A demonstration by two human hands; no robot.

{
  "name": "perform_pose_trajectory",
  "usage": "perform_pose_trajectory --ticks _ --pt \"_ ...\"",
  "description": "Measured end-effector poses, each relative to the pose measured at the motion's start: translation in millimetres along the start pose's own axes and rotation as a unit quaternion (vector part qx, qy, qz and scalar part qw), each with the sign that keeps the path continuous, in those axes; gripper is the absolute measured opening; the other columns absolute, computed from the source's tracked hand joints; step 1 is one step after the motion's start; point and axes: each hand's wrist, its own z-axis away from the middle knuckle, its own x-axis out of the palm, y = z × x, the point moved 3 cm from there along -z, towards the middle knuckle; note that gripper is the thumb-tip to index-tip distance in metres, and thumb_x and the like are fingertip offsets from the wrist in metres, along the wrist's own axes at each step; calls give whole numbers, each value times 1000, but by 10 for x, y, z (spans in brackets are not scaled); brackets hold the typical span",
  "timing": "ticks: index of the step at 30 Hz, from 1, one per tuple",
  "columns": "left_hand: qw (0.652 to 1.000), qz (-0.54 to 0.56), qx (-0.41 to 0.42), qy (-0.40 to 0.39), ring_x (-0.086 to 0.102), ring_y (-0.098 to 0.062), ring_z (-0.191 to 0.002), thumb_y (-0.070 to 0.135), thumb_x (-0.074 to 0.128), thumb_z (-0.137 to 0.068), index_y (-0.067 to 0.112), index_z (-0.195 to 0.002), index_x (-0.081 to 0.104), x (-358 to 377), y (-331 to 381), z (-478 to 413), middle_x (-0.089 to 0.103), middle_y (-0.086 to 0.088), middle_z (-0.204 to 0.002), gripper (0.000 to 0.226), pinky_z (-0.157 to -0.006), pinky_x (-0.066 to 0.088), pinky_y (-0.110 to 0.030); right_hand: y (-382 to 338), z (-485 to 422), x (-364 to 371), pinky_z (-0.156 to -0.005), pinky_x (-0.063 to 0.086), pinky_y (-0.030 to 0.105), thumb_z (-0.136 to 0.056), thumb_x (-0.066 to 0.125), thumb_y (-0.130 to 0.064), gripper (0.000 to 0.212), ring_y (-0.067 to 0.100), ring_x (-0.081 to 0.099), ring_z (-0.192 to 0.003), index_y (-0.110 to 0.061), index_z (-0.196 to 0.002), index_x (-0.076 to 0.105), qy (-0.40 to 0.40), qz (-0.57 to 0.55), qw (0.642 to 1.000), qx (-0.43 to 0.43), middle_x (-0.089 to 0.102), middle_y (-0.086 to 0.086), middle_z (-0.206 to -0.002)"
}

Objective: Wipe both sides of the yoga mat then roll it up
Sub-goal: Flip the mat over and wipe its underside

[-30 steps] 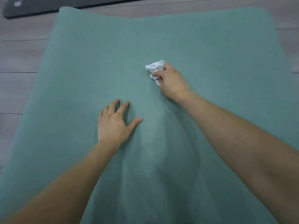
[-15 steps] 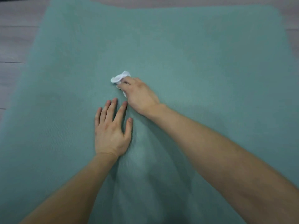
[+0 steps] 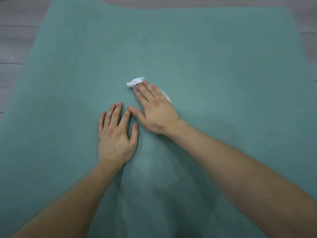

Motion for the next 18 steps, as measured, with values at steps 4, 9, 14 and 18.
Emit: perform_pose_trajectory --ticks 4,9,14,18 --pt "1000 2 -1 -2 28 -26 -157 50 41 -104 25 -157 46 7 -9 -9 37 -7 -168 59 -128 19 -51 724 -104 -146 -132 10 45 -105 21 -51 72 22 10 -163 -15 -168 21 16 25 999 39 17 5 -175" --pt "1000 11 -3 1 28 -26 -157 50 42 -104 26 -157 46 13 1 -16 36 -7 -168 59 -129 18 -51 2040 -40 -666 -132 0 46 -103 16 -63 83 26 1 -163 -11 -167 17 17 69 950 304 7 9 -176" --pt "998 44 -16 39 41 -29 -148 42 51 -101 18 -147 56 -17 -6 2 49 -8 -156 51 -124 27 -51 685 35 -245 -132 4 45 -106 21 -58 76 24 4 -163 -15 -168 16 -24 44 996 71 11 8 -176" --pt "993 13 -90 70 54 -35 -119 36 58 -92 17 -123 63 -87 -26 29 60 -8 -128 37 -106 41 -51 -208 313 21 -131 14 43 -109 31 -47 63 24 20 -160 -14 -163 36 -22 14 997 -79 31 7 -170"
